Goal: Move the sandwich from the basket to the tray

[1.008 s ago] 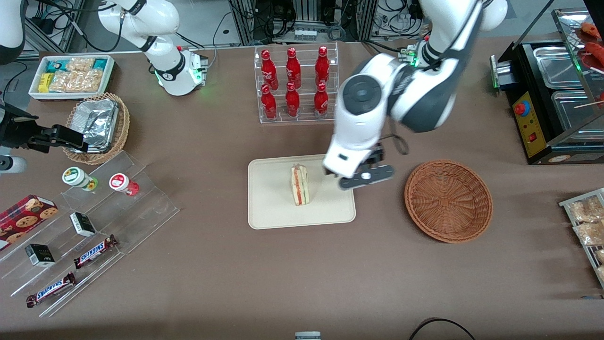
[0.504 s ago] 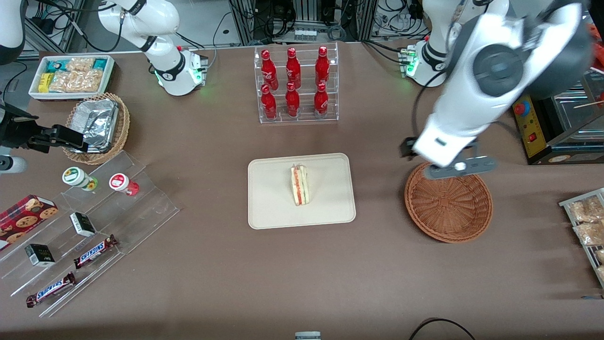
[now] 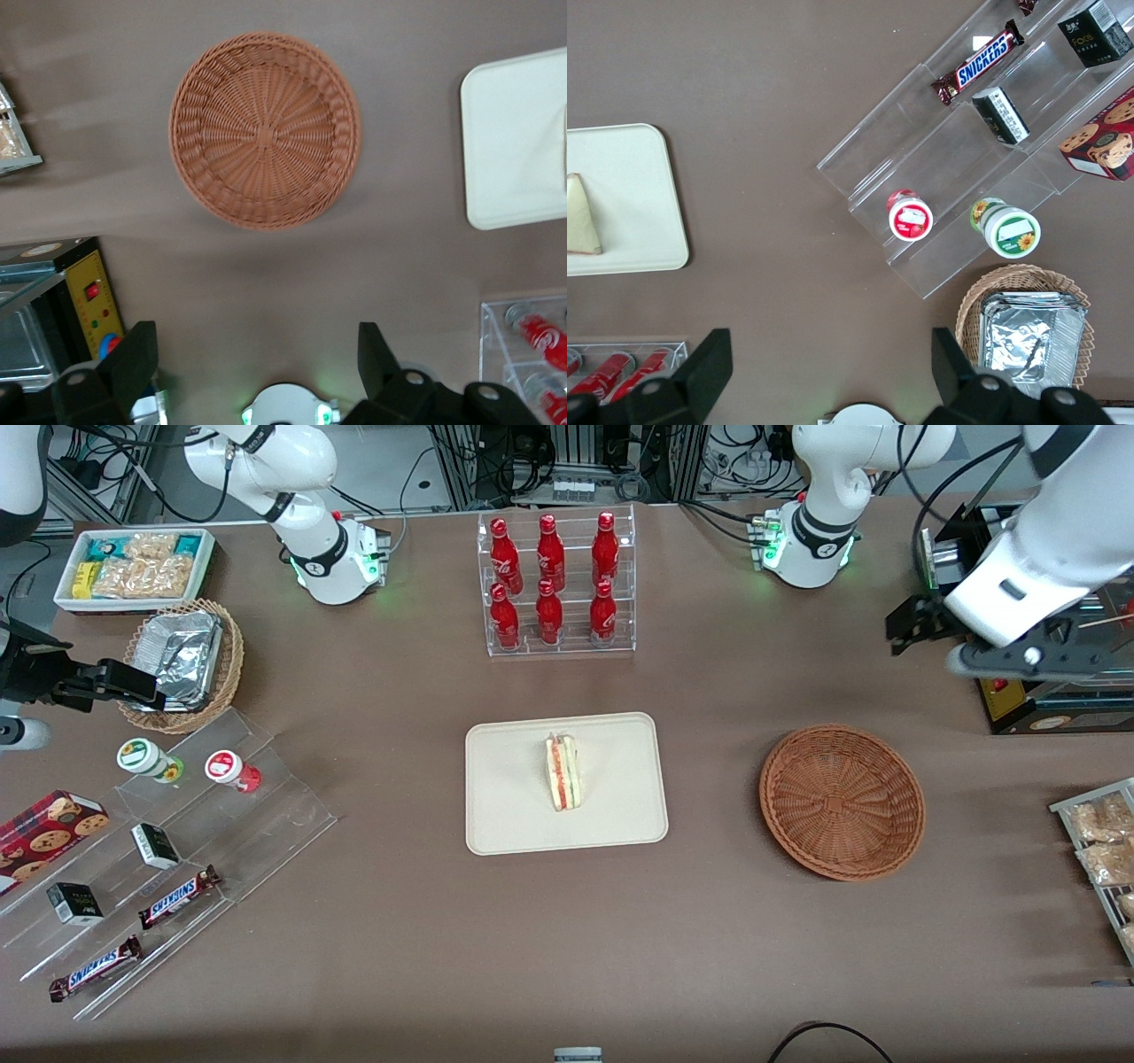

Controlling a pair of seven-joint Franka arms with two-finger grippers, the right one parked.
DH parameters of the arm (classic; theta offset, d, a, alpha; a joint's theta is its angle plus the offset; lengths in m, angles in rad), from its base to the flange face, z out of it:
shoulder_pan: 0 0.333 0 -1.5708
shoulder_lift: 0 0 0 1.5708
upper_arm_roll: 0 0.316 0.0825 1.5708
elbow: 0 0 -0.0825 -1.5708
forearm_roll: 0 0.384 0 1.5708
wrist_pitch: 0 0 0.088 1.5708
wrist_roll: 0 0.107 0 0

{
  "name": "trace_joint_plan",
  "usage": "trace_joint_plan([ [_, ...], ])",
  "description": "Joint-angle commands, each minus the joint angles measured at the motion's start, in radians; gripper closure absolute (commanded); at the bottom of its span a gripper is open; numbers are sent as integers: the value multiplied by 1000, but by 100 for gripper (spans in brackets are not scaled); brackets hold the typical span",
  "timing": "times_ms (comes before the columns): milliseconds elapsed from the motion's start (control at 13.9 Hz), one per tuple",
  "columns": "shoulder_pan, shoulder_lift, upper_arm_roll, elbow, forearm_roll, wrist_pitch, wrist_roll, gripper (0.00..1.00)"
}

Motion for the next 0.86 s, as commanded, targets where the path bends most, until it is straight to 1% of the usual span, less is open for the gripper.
trace_joint_plan([
  [0, 7, -56, 25, -67, -6, 12, 42, 1],
  [72, 7, -45, 29, -53, -21, 14, 40, 1],
  [216, 8, 7, 29, 19, -32, 8, 33, 1],
  [360, 28, 12, 27, 34, -49, 17, 31, 1],
  [432, 57, 6, 27, 28, -46, 12, 48, 1],
  [576, 62, 15, 26, 37, -31, 26, 43, 1],
  [792, 65, 29, 27, 62, -41, 26, 43, 1],
])
